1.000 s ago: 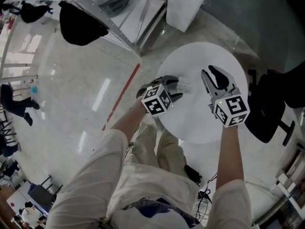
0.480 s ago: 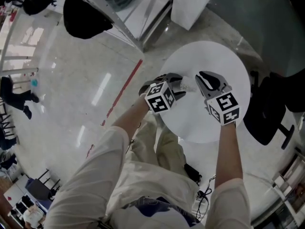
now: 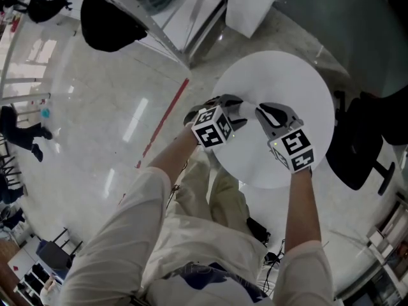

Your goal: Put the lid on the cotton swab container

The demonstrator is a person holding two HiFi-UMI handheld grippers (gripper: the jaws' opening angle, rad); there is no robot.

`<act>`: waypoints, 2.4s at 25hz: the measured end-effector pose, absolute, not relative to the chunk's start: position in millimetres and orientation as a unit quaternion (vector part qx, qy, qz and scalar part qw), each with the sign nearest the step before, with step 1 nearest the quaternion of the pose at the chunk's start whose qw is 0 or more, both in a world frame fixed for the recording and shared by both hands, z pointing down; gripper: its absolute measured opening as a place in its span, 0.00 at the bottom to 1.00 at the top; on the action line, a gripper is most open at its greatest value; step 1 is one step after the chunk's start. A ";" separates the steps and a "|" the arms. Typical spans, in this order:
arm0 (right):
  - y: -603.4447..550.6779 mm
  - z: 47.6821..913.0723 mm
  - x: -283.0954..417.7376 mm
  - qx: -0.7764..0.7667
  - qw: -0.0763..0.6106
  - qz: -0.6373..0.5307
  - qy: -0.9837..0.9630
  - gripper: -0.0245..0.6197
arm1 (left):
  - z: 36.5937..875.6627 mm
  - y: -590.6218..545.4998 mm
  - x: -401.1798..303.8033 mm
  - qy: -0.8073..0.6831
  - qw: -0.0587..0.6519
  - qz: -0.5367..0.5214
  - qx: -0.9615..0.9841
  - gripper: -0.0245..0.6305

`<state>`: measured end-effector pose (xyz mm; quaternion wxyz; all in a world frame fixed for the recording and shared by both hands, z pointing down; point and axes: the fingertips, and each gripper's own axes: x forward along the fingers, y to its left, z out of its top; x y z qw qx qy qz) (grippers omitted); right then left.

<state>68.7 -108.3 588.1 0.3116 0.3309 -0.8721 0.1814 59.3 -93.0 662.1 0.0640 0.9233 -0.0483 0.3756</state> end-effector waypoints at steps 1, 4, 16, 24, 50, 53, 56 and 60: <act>-105.8 589.6 68.0 0.328 0.316 0.179 -0.872 0.12 | 662.2 -93.1 59.5 -0.048 0.063 0.376 0.923 0.39; -102.4 591.1 65.0 0.325 0.323 0.172 -0.872 0.09 | 662.4 -93.3 59.0 -0.049 0.062 0.376 0.923 0.39; -97.7 592.5 62.7 0.324 0.330 0.160 -0.872 0.06 | 662.1 -92.6 59.7 -0.050 0.061 0.378 0.923 0.39; -97.2 593.8 61.3 0.312 0.352 0.133 -0.872 0.06 | 662.1 -93.2 60.2 -0.050 0.062 0.378 0.922 0.39; -79.3 452.1 121.2 0.543 0.113 0.159 -0.817 0.08 | 502.0 -80.6 1.9 -0.204 0.074 0.250 0.944 0.39; -64.4 411.0 120.7 0.566 0.085 0.123 -0.810 0.08 | 445.7 -74.7 -7.6 -0.251 0.029 0.214 0.944 0.39; -46.4 371.9 114.8 0.581 0.059 0.081 -0.808 0.08 | 384.7 -62.4 -7.9 -0.297 -0.020 0.156 0.942 0.35; -35.6 325.0 111.2 0.598 0.004 0.040 -0.800 0.08 | 307.9 -56.5 -9.5 -0.365 -0.048 0.049 0.929 0.33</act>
